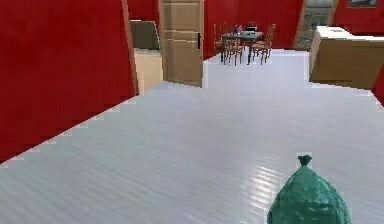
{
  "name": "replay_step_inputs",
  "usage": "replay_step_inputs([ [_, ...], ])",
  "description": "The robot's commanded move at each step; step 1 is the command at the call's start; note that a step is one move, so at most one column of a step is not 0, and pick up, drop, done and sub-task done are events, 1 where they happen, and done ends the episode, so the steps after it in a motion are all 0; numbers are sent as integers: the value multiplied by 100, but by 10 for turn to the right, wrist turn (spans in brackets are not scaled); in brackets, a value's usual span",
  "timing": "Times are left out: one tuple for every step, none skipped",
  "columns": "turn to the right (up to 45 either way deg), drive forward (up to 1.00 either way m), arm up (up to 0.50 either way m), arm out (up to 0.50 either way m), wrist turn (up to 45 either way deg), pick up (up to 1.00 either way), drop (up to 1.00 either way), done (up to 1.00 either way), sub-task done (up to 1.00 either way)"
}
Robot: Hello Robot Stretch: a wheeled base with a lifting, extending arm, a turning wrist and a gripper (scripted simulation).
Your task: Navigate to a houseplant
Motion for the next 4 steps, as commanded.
replay_step_inputs([
  [0, 35, 0, 0, 0, 0, 0, 0, 0],
  [-150, 0, 0, 0, 0, 0, 0, 0, 0],
  [0, 45, 0, 0, 0, 0, 0, 0, 0],
  [90, 0, 0, 0, 0, 0, 0, 0, 0],
])
